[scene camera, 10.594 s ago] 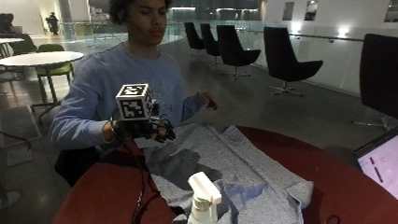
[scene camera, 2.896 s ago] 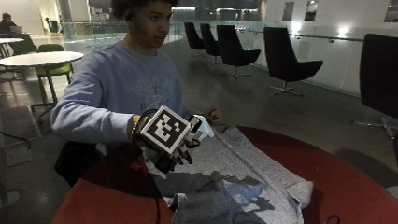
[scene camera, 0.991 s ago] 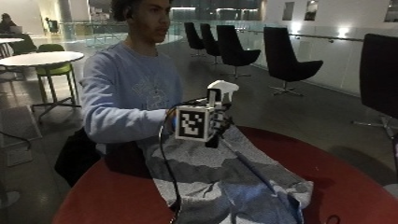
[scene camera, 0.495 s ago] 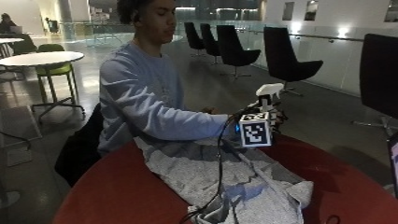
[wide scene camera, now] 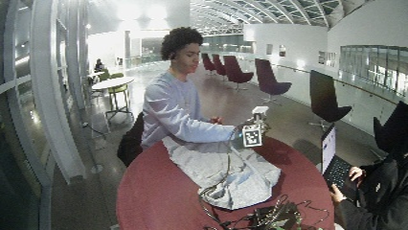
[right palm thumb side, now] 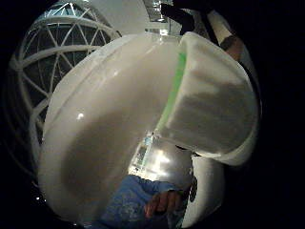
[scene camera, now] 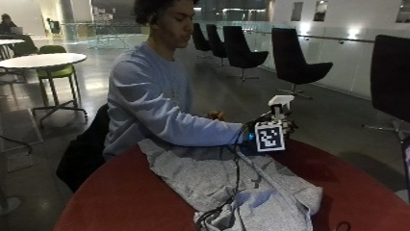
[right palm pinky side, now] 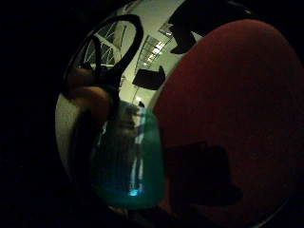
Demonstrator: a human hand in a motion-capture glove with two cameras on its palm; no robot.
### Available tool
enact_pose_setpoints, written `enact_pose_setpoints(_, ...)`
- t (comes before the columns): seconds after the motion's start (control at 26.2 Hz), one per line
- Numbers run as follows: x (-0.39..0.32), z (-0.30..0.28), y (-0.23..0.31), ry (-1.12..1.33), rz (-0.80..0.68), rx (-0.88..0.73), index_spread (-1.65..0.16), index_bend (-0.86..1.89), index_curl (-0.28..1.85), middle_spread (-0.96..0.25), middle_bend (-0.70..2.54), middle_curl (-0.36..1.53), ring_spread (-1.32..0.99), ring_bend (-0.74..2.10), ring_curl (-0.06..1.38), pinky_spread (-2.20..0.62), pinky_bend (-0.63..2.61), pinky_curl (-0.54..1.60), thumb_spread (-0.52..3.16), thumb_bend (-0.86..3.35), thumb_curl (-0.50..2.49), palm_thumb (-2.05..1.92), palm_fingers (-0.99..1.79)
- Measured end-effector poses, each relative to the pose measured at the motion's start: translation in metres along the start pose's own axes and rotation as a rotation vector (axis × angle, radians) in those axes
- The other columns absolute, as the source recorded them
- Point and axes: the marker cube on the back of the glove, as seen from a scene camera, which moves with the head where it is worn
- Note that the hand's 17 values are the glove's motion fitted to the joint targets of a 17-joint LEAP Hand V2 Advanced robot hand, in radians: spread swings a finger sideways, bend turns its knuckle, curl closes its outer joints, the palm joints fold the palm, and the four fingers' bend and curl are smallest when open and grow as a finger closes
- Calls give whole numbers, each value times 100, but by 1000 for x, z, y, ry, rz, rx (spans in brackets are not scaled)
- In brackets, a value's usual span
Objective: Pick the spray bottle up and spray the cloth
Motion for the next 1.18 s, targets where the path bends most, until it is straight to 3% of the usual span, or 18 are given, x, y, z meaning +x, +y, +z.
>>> enact_pose_setpoints(0.19, 24, -1, 9, 154, -14, -34, -26, 16, 44, -7, 18, 42, -6, 41, 37, 8, 19, 35, 76, -3, 62, 96, 108)
enact_pose_setpoints(0.38, 10, -6, 16, 135, -15, -54, -26, 16, 44, -6, 20, 42, -6, 39, 37, 9, 16, 34, 83, -4, 60, 92, 104)
enact_pose_setpoints(0.5, -3, -23, 26, 151, -19, -47, -29, 4, 40, -5, 25, 44, -6, 35, 37, 12, 19, 36, 86, -6, 57, 87, 84)
enact_pose_setpoints(0.65, -13, -70, 62, 276, -14, -110, -30, 2, 35, -6, 28, 45, -5, 36, 37, 13, 21, 36, 87, -5, 54, 84, 79)
enact_pose_setpoints(0.91, -30, -177, 118, 578, -12, 20, -31, 9, 30, -6, 29, 44, -5, 38, 36, 14, 20, 35, 90, -3, 51, 83, 81)
enact_pose_setpoints(1.18, -31, -272, 190, 832, 94, 130, -32, 13, 29, -4, 30, 44, -3, 33, 35, 15, 18, 35, 94, -4, 47, 78, 78)
